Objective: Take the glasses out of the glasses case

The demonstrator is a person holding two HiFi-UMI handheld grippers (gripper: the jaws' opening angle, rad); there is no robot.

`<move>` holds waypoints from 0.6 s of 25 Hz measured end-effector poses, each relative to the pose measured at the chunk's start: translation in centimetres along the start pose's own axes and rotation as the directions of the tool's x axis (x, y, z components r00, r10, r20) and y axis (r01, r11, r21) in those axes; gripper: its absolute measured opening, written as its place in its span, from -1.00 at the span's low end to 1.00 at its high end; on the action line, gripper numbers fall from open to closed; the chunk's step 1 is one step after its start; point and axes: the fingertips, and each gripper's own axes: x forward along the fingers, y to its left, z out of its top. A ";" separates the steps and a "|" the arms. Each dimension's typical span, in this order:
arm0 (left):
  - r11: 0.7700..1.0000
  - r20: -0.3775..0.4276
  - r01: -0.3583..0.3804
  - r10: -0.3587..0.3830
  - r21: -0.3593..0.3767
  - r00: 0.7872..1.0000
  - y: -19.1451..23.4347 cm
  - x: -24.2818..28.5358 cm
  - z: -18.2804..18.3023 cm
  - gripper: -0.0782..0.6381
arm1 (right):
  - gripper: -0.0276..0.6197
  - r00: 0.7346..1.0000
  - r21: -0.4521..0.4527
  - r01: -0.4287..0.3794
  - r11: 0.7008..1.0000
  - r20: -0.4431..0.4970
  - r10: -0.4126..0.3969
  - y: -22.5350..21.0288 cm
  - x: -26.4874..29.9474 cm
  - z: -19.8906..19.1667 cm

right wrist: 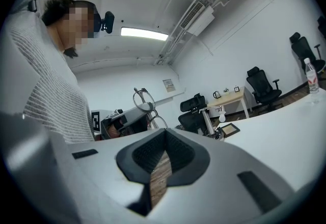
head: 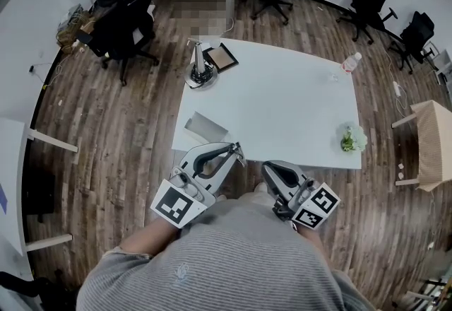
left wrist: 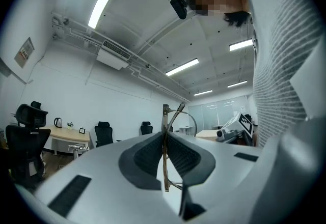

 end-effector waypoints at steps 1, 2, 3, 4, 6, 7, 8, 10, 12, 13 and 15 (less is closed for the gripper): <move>1.000 0.000 -0.001 0.001 -0.002 1.000 0.1 0.0 0.0 -0.68 | -0.87 1.000 -0.002 0.002 1.000 -0.004 -0.002 -0.1 0.1 0.0; 1.000 0.000 -0.004 0.004 -0.004 1.000 0.1 0.1 0.0 -0.68 | -0.87 1.000 -0.004 0.004 1.000 -0.008 -0.004 -0.1 0.1 0.0; 1.000 -0.002 -0.006 0.006 -0.006 1.000 0.2 0.0 0.0 -0.68 | -0.87 1.000 -0.005 0.005 1.000 -0.012 -0.005 -0.2 0.2 0.1; 1.000 -0.004 -0.009 0.009 -0.006 1.000 0.3 0.0 0.0 -0.68 | -0.87 1.000 -0.005 0.006 1.000 -0.016 -0.006 -0.2 0.2 0.1; 1.000 -0.006 -0.011 0.011 -0.005 1.000 0.5 -0.2 -0.1 -0.68 | -0.87 1.000 -0.003 0.004 1.000 -0.019 -0.004 -0.2 0.5 0.0; 1.000 -0.003 -0.012 0.012 -0.005 1.000 0.6 -0.3 -0.1 -0.68 | -0.87 1.000 -0.003 0.003 1.000 -0.020 -0.003 -0.2 0.6 0.0; 1.000 -0.001 -0.014 0.014 -0.007 1.000 0.7 -0.4 0.0 -0.68 | -0.87 1.000 -0.003 0.001 1.000 -0.022 -0.001 -0.2 0.8 0.0; 1.000 0.002 -0.019 0.019 -0.010 1.000 0.9 -0.6 0.0 -0.68 | -0.87 1.000 -0.002 -0.005 1.000 -0.026 0.005 -0.1 1.1 -0.1; 1.000 0.004 -0.025 0.025 -0.014 1.000 1.0 -0.7 0.0 -0.68 | -0.87 0.999 -0.001 -0.011 1.000 -0.032 0.011 0.0 1.4 -0.1; 0.999 0.005 -0.028 0.028 -0.016 1.000 1.1 -0.8 0.1 -0.68 | -0.87 0.999 -0.001 -0.013 1.000 -0.036 0.013 0.0 1.6 -0.1; 0.999 0.002 -0.033 0.033 -0.018 0.999 1.3 -1.1 0.0 -0.68 | -0.87 0.999 -0.003 -0.019 1.000 -0.043 0.019 0.1 2.0 -0.2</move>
